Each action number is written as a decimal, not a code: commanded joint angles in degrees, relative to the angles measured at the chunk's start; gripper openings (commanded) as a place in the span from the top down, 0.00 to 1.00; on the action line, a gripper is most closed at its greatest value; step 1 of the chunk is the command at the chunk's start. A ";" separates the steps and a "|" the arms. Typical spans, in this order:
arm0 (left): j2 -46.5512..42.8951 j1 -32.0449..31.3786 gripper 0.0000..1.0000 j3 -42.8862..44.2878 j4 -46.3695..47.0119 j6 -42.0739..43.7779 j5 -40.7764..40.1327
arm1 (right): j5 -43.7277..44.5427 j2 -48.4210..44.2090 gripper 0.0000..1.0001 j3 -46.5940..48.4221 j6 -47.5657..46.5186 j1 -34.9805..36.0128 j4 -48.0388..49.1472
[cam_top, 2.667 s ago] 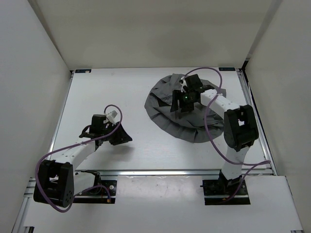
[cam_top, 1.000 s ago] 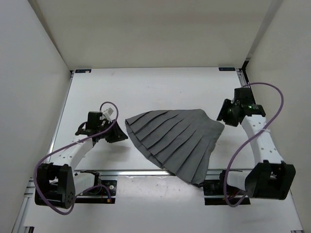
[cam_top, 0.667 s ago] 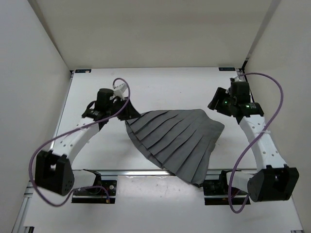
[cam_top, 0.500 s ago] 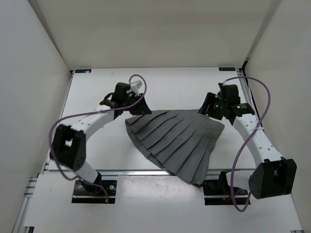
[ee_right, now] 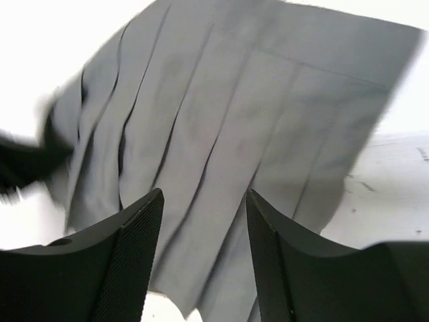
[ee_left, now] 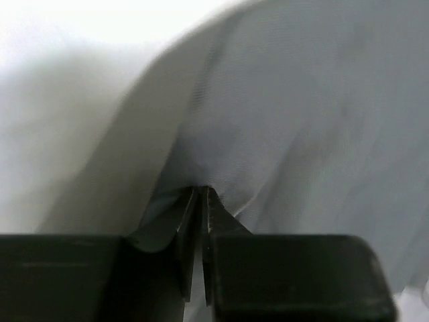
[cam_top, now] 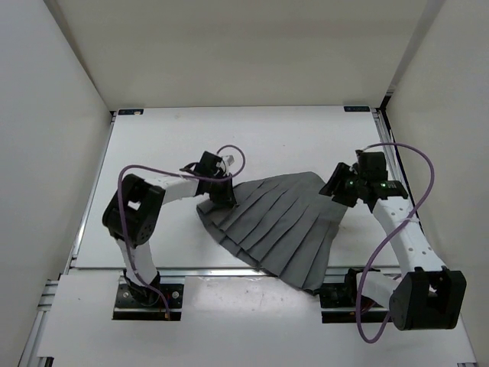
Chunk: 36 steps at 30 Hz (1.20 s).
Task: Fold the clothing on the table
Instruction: Flatten the skirt out
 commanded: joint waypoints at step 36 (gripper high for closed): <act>-41.70 8.40 0.86 -25.86 -8.94 -4.22 5.10 | 6.59 33.13 0.58 3.54 -3.44 -4.78 21.85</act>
